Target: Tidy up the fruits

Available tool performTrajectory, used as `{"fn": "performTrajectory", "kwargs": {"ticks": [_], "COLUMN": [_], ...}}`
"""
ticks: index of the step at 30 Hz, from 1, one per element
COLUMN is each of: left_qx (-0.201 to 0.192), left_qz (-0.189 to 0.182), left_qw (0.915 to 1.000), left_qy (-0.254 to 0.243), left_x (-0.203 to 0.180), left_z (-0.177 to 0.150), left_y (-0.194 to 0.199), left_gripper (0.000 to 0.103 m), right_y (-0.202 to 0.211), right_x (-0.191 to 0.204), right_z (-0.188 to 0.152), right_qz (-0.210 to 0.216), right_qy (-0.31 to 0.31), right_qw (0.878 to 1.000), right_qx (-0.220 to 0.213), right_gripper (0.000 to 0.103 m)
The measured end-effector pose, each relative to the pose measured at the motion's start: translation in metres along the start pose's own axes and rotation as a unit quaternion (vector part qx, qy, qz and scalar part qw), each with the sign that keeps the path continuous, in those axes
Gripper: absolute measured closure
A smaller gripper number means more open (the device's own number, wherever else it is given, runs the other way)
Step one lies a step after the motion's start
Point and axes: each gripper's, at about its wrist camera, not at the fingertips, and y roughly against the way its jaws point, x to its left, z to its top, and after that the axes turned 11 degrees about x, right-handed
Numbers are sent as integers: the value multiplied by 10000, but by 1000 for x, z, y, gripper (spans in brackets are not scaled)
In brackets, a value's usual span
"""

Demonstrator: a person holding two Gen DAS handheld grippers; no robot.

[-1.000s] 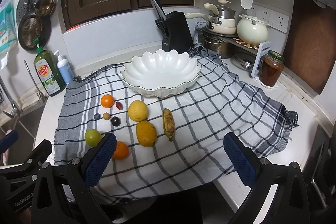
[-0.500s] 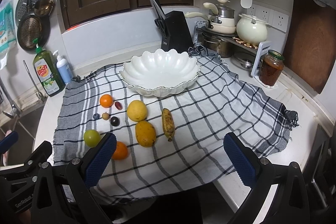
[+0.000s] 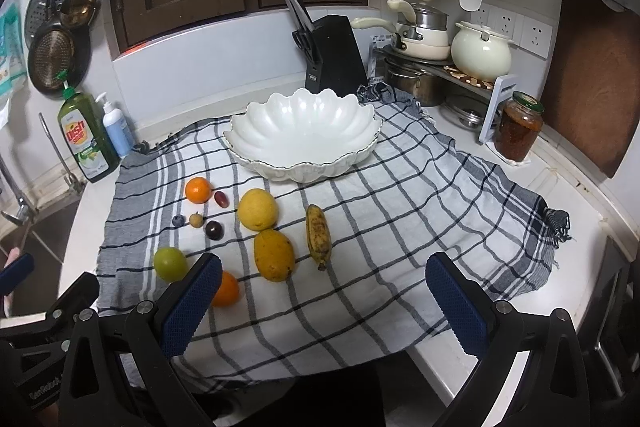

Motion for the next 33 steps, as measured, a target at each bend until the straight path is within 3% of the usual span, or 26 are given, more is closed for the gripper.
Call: {"fn": "performTrajectory", "kwargs": {"ticks": [11, 33], "left_qx": [142, 651], "left_qz": [-5, 25], "left_qw": [9999, 9978], "left_qy": [-48, -87], "left_x": [-5, -8], "left_z": [5, 15], "left_y": [-24, -113], "left_gripper": [0, 1], "right_y": [-31, -115], "right_x": [1, 11], "right_z": [6, 9], "right_qz": [-7, 7], "right_qy": [3, 133], "right_qw": [9999, 9984], "right_qx": [148, 556], "right_gripper": [0, 0]}}
